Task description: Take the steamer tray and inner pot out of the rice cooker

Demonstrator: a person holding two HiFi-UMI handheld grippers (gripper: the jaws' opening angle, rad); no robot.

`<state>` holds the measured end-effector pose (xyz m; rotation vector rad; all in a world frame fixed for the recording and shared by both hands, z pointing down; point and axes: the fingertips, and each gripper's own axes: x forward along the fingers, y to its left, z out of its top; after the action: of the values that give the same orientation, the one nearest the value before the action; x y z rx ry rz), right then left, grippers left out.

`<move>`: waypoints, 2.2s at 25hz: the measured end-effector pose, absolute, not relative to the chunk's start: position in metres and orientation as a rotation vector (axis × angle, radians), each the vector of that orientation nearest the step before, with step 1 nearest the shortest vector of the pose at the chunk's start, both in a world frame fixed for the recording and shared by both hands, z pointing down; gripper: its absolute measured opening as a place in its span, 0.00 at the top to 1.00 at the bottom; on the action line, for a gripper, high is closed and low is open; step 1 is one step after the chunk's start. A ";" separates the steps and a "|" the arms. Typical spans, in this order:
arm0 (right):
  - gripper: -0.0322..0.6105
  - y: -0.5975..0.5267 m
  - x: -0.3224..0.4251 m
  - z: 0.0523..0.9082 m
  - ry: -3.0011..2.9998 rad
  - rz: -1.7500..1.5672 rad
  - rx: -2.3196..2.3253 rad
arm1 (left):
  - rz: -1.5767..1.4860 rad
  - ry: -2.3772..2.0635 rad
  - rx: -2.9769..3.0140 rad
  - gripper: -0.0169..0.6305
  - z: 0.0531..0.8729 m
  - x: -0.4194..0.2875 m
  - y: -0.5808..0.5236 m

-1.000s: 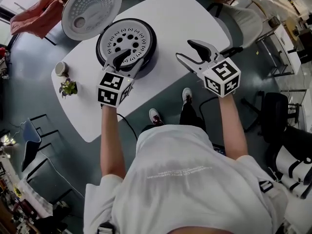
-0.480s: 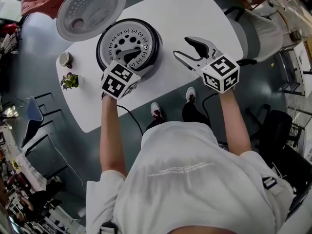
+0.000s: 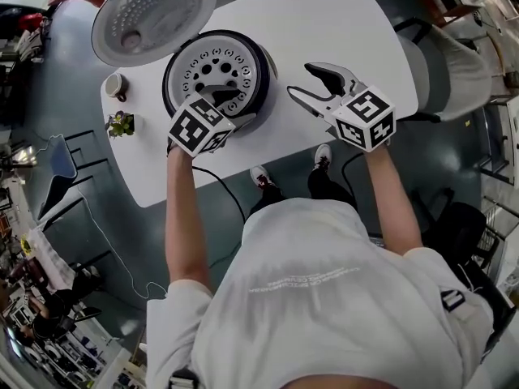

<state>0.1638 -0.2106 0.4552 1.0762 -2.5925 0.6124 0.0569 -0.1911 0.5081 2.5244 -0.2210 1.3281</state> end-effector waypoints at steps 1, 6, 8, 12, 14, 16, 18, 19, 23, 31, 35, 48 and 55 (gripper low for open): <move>0.53 -0.211 0.163 0.456 -2.595 0.610 1.063 | 1.325 -0.202 2.520 0.59 0.508 0.057 -0.190; 0.53 -0.210 0.164 0.459 -2.593 0.623 1.039 | 1.315 -0.100 2.497 0.66 0.508 0.059 -0.183; 0.53 -0.207 0.164 0.462 -2.586 0.634 1.036 | 1.270 -0.053 2.471 0.71 0.509 0.060 -0.182; 0.53 -0.198 0.165 0.467 -2.567 0.647 1.040 | 1.166 -0.044 2.440 0.72 0.509 0.059 -0.182; 0.53 -0.194 0.166 0.469 -2.558 0.652 1.049 | 1.158 -0.066 2.455 0.72 0.508 0.059 -0.183; 0.53 -0.190 0.165 0.470 -2.550 0.658 1.062 | 1.164 -0.086 2.477 0.73 0.507 0.059 -0.183; 0.53 -0.185 0.162 0.469 -2.547 0.659 1.071 | 1.170 -0.106 2.497 0.74 0.507 0.059 -0.182; 0.53 -0.183 0.159 0.468 -2.547 0.655 1.073 | 1.173 -0.115 2.510 0.74 0.507 0.058 -0.182; 0.54 -0.179 0.154 0.460 -2.551 0.620 1.088 | 1.189 -0.145 2.579 0.75 0.505 0.056 -0.180; 0.56 -0.173 0.157 0.435 -2.546 0.555 1.169 | 1.096 -0.218 2.676 0.81 0.482 0.046 -0.184; 0.56 -0.171 0.159 0.425 -2.547 0.526 1.209 | 1.090 -0.241 2.725 0.82 0.475 0.042 -0.182; 0.57 -0.193 0.146 0.373 -2.637 0.336 1.205 | 0.889 -0.447 2.884 0.88 0.413 0.035 -0.188; 0.57 -0.202 0.129 0.357 -2.706 0.266 1.087 | 0.838 -0.651 2.923 0.88 0.381 0.020 -0.187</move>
<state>0.1295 -0.2016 0.3567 1.0871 -2.7064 0.2658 0.0196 -0.1870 0.3805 2.9233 -0.6515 0.8384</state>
